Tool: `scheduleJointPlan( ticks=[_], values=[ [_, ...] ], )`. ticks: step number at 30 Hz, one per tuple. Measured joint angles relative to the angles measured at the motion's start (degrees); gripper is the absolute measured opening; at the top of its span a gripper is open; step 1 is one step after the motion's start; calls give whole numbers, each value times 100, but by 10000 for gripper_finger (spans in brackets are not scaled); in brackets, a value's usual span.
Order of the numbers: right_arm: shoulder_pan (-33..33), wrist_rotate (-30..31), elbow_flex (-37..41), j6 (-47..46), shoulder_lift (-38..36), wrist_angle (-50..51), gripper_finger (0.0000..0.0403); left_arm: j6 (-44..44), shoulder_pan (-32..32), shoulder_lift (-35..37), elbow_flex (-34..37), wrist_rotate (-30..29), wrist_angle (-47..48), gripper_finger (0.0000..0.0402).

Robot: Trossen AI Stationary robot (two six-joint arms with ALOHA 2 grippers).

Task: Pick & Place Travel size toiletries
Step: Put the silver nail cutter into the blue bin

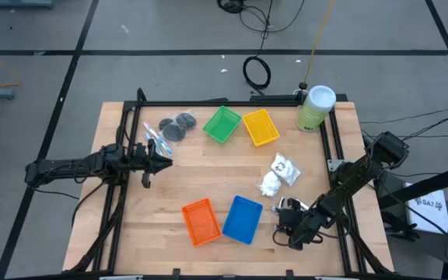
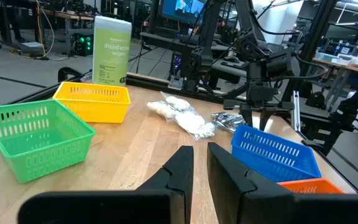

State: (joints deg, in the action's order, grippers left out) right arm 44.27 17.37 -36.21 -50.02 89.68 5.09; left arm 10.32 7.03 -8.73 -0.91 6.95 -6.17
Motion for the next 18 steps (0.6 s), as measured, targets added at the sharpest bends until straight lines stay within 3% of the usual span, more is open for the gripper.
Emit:
scheduleJointPlan(
  ticks=[5,11,18],
  values=[
    [-13,107,2,-24,-1,-142,46,-2,1,1,0,1,0,44],
    [-75,35,38,215,-226,-578,46,-2,0,1,0,-2,0,44],
    [-120,39,26,910,-1190,-841,53,0,1,1,0,-1,-2,44]
  ],
)
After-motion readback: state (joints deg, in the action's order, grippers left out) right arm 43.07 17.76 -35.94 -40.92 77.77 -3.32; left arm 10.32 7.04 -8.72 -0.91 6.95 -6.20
